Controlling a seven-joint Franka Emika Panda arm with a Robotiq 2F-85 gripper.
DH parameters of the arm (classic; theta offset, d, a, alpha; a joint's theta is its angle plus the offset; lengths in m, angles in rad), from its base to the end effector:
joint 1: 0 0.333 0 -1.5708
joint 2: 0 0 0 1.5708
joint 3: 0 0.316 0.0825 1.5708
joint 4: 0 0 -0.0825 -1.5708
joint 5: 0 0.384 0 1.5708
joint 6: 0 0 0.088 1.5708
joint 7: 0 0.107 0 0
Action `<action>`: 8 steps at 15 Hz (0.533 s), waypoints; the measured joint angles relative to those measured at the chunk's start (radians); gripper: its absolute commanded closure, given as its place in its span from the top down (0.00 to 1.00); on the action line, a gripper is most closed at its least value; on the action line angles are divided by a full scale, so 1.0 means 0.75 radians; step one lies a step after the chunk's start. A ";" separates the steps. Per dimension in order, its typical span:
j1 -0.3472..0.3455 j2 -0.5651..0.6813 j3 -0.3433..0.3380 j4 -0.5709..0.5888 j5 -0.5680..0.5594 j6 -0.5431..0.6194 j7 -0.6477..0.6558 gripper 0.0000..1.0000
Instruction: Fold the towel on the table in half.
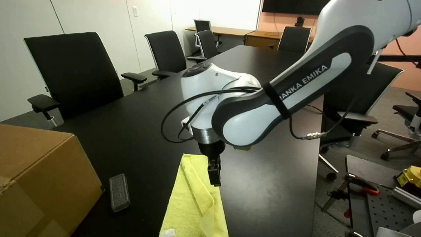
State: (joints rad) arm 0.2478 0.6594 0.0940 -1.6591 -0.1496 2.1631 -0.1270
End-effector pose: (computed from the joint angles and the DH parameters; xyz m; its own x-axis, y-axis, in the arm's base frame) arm 0.6328 0.2122 0.2139 0.8450 0.5110 -0.1576 0.5217 -0.8525 0.0328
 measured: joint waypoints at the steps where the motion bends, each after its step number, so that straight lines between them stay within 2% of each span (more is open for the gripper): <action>1: -0.002 -0.010 0.008 -0.042 -0.010 0.074 -0.025 1.00; 5: -0.025 -0.020 0.057 -0.156 -0.027 0.310 -0.163 1.00; 8: -0.085 -0.021 0.136 -0.200 -0.023 0.375 -0.336 1.00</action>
State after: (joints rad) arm 0.1841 0.6439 0.1959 -1.8091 -0.1666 2.4442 -0.3792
